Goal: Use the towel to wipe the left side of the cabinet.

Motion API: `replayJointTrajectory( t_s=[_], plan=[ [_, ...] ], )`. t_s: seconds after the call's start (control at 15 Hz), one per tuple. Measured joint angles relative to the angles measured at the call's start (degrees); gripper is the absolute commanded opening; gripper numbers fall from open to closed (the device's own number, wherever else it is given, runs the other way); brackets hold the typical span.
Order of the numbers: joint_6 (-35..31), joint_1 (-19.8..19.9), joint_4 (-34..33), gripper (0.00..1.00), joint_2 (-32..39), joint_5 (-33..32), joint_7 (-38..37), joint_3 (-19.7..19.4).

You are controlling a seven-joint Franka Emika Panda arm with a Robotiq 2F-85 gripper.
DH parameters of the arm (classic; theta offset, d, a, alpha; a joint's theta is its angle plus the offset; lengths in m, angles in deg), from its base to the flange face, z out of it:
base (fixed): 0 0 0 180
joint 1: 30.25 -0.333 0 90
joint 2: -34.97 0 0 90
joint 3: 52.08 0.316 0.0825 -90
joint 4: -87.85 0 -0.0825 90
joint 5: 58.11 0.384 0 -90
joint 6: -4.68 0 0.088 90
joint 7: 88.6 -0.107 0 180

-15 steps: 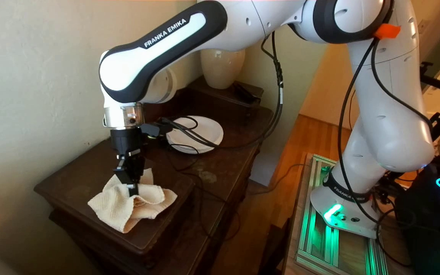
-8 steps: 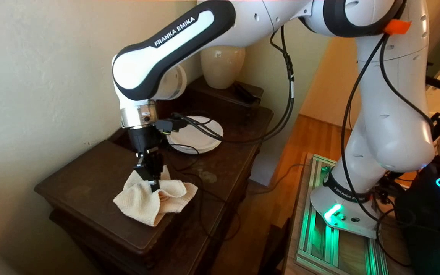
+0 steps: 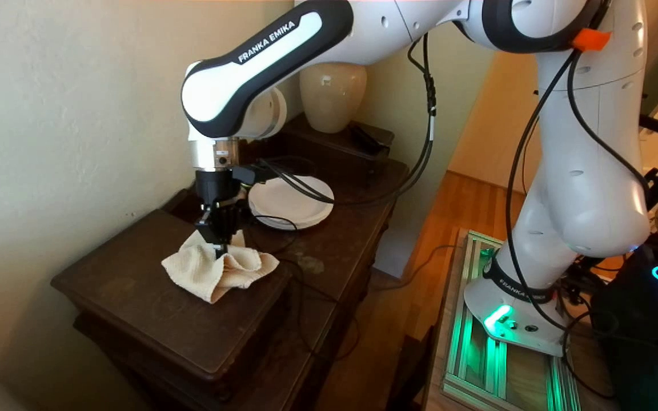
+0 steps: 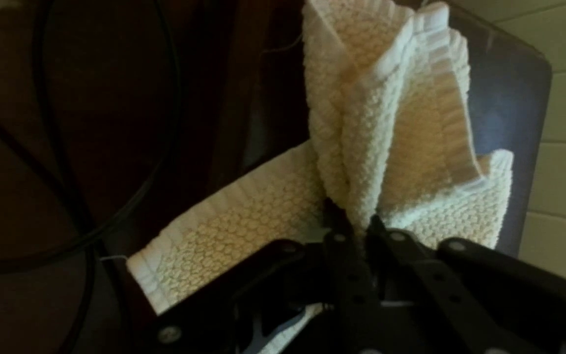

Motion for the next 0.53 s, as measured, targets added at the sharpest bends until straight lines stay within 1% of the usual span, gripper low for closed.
replayJointTrajectory(
  t_s=[0.27,0.53],
  plan=[
    [-6.82,0.07,-0.91,0.02,0.89,-0.03,0.01,-0.21],
    [-13.82,-0.44,-2.43,0.02,2.11,-2.31,-0.05,-1.39]
  ],
)
